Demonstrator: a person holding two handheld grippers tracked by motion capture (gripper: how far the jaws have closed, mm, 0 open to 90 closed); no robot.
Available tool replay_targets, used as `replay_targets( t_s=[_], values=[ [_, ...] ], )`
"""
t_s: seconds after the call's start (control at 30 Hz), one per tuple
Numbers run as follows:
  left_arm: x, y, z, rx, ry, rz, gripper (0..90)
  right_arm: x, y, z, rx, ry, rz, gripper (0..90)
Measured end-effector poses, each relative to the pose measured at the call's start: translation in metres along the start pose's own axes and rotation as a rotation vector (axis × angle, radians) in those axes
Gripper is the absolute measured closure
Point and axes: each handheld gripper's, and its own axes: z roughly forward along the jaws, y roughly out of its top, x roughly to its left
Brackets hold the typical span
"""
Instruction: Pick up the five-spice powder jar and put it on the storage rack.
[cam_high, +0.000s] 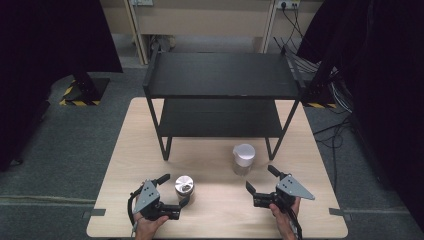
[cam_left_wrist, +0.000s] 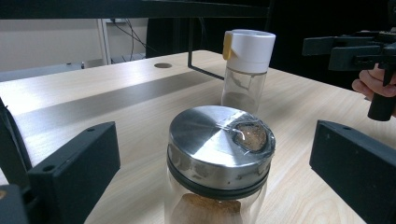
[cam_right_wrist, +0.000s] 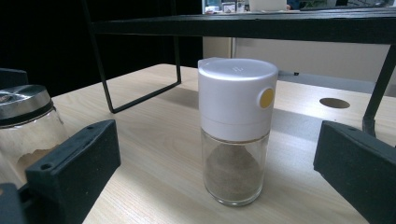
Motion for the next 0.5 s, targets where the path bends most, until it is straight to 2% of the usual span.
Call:
replay_targets(
  t_s=[0.5],
  values=[
    [0.0007, -0.0006, -0.0004, -0.005, 0.001, -0.007, 1.0, 0.0001, -0.0001, 0.0012, 0.004, 0.004, 0.001, 0.8]
  ],
)
